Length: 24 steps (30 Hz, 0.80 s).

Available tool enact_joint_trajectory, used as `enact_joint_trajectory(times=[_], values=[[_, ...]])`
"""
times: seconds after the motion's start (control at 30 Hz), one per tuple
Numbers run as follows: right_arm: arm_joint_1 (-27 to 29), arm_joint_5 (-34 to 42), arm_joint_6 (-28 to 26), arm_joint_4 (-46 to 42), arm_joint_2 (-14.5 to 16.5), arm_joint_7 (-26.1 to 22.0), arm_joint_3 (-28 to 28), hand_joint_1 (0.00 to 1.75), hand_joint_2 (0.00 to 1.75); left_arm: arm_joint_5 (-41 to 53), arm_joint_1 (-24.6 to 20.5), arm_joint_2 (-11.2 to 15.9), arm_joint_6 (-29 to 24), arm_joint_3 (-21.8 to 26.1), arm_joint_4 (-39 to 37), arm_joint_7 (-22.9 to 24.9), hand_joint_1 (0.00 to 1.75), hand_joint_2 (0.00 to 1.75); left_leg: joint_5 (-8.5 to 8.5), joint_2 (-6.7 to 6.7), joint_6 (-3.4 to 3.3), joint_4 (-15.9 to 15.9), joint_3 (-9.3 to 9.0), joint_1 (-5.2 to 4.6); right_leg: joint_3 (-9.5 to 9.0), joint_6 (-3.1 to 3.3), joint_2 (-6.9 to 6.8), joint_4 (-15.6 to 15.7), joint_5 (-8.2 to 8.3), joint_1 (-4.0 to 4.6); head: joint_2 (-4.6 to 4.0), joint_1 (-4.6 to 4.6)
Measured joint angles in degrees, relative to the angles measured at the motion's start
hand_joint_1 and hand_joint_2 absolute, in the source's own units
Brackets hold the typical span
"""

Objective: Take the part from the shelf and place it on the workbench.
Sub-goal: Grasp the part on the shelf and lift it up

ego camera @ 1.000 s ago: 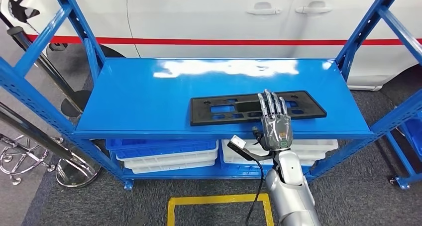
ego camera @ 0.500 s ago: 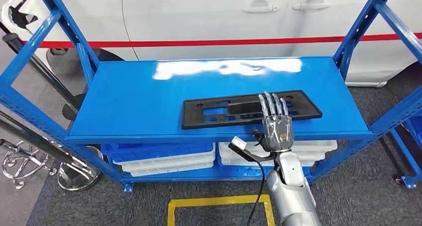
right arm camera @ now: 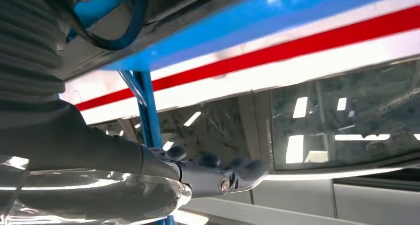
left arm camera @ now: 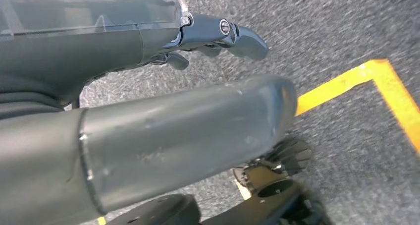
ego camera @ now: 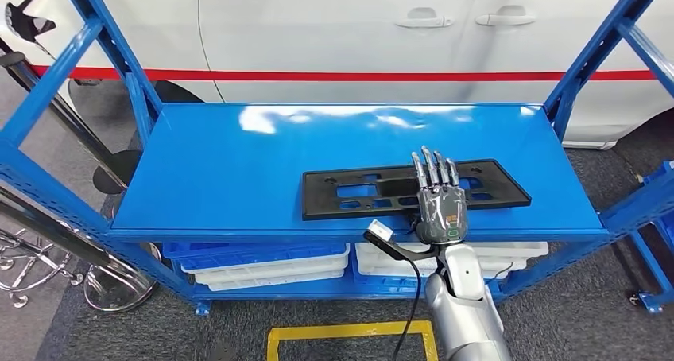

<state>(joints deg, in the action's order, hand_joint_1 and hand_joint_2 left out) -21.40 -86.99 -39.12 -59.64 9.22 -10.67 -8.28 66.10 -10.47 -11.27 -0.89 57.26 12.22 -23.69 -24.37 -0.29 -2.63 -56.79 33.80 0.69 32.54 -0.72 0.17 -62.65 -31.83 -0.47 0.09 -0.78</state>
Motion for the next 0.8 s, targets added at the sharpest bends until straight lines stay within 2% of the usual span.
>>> enact_joint_trajectory(times=[0.07,0.1,0.13,0.17,0.23,0.27,0.3,0.33,0.4,0.47,0.53,0.6,0.63,0.67,0.7,0.73,0.77,0.8], values=[[0.3,0.0,0.0,0.0,0.0,0.2,0.0,0.00,1.75,0.0,-0.1,0.0,0.0,-0.1,0.0,0.0,0.00,0.00,-0.34,0.01,-0.36,0.0,-0.31,-0.11,4.60,-0.23,0.00,-7.8,-2.79,-0.12,0.00,-0.02],[0.5,0.0,0.0,0.0,0.0,0.3,0.0,0.00,1.75,0.0,-0.1,0.0,0.0,-0.1,0.0,0.1,0.00,0.00,-0.53,0.00,-0.42,0.0,-0.44,-0.14,6.64,-0.34,-0.01,-10.7,-3.36,-0.19,0.00,-0.02],[0.7,0.0,0.0,0.0,0.0,0.4,0.0,0.00,1.75,0.0,0.0,0.0,0.0,-0.2,0.0,0.1,0.00,0.00,-0.78,-0.03,-0.39,-0.1,-0.66,-0.16,7.82,-0.42,-0.02,-11.7,-2.64,-0.27,0.00,-0.01],[0.7,0.1,0.0,0.0,0.0,0.4,0.0,0.00,1.75,0.0,0.0,0.0,0.0,-0.2,0.0,0.1,0.00,0.00,-1.09,-0.07,-0.31,-0.3,-0.96,-0.16,7.81,-0.43,-0.04,-10.4,-0.73,-0.33,0.00,-0.01],[0.7,0.1,0.0,0.0,0.0,0.4,0.0,0.72,1.75,-0.2,0.0,0.0,0.0,-0.2,0.0,0.2,0.00,0.00,-1.93,-0.16,-0.01,-0.7,-1.61,-0.16,5.31,-0.23,-0.09,-3.4,4.42,-0.40,-0.01,-0.01],[0.7,0.1,0.0,0.0,0.0,0.4,0.0,1.07,1.75,-0.4,0.0,0.0,-0.1,-0.3,0.0,0.3,0.00,0.00,-2.32,-0.20,0.23,-1.1,-1.70,-0.27,4.02,-0.06,-0.10,0.0,5.95,-0.32,-0.01,-0.02],[0.7,0.2,0.0,0.0,0.0,0.3,0.0,1.43,1.75,-0.5,-0.1,-0.1,-0.1,-0.3,0.0,0.3,0.00,0.00,-2.59,-0.22,0.50,-1.4,-1.62,-0.36,3.28,0.12,-0.09,2.0,6.60,-0.25,-0.01,-0.01],[0.7,0.3,0.0,0.0,0.0,0.3,0.0,1.43,1.75,-0.7,-0.1,-0.1,-0.2,-0.3,0.0,0.3,0.00,0.00,-2.74,-0.22,0.77,-1.5,-1.45,-0.44,3.10,0.31,-0.04,2.7,6.41,-0.14,-0.01,-0.02],[0.7,0.7,0.0,0.0,-0.1,0.0,0.1,1.59,1.75,-0.8,-0.2,0.0,-0.3,-0.2,0.0,0.2,0.00,0.00,-2.93,-0.18,1.36,-1.5,-1.32,-0.46,3.10,0.78,0.10,3.1,6.28,-0.14,0.00,-0.01],[0.6,1.0,0.0,0.0,-0.1,-0.2,0.1,1.75,1.75,-0.9,-0.3,0.0,-0.3,-0.2,0.0,0.1,0.00,0.00,-4.13,-0.10,2.03,-3.1,-0.86,-0.38,2.67,1.38,0.08,3.5,6.30,-0.37,0.00,0.01],[0.5,1.1,0.0,0.0,-0.1,-0.4,0.2,1.75,1.75,-1.1,-0.5,0.0,-0.3,-0.3,0.0,0.0,0.00,0.00,-7.10,-0.04,2.60,-8.8,1.71,-0.19,2.34,1.82,-0.06,3.8,6.21,-0.49,0.00,0.02],[0.5,1.2,0.0,0.1,-0.1,-0.6,0.3,1.75,1.75,-1.3,-0.5,0.0,-0.4,-0.3,0.0,-0.1,0.00,0.00,-9.71,-0.02,2.91,-16.0,5.52,-0.03,2.30,2.04,-0.13,3.7,6.09,-0.40,0.00,0.02],[0.6,1.3,0.0,0.1,-0.1,-0.7,0.3,1.75,1.75,-1.4,-0.5,0.0,-0.4,-0.3,0.0,-0.1,0.00,0.00,-9.67,-0.02,2.94,-17.6,6.60,0.00,2.25,2.08,-0.13,3.7,6.03,-0.36,0.00,0.02],[0.6,1.4,0.0,0.2,-0.1,-0.9,0.3,1.75,1.75,-1.4,-0.5,0.0,-0.5,-0.3,0.0,-0.2,0.00,0.00,-8.44,-0.02,2.87,-17.0,6.61,0.00,2.14,2.06,-0.09,3.7,5.96,-0.33,0.00,0.03],[0.5,1.6,0.0,0.2,-0.1,-1.2,0.3,1.75,1.75,-1.5,-0.5,0.0,-0.6,-0.3,0.0,-0.2,0.00,0.00,-6.29,-0.02,2.67,-14.1,5.50,-0.01,1.95,2.01,-0.05,3.7,5.87,-0.31,-0.01,0.03],[0.5,1.7,0.0,0.2,-0.1,-1.5,0.3,1.75,1.75,-1.5,-0.6,0.0,-0.7,-0.3,0.0,-0.3,0.00,0.00,-3.94,-0.02,2.34,-9.9,3.74,-0.05,1.74,1.93,-0.01,3.7,5.75,-0.30,-0.01,0.03],[0.4,1.9,0.0,0.2,-0.1,-1.8,0.3,1.75,1.75,-1.5,-0.7,0.1,-0.8,-0.3,0.0,-0.3,0.00,0.00,-2.28,-0.02,2.00,-6.0,1.96,-0.19,1.61,1.77,0.02,3.7,5.65,-0.21,-0.01,0.02],[0.4,2.1,0.0,0.2,-0.1,-2.1,0.3,1.75,1.75,-1.6,-0.8,0.1,-1.0,-0.3,0.0,-0.3,0.00,0.00,-1.36,-0.03,1.67,-3.2,0.70,-0.33,1.60,1.56,0.04,3.7,5.61,-0.15,-0.01,0.02]])
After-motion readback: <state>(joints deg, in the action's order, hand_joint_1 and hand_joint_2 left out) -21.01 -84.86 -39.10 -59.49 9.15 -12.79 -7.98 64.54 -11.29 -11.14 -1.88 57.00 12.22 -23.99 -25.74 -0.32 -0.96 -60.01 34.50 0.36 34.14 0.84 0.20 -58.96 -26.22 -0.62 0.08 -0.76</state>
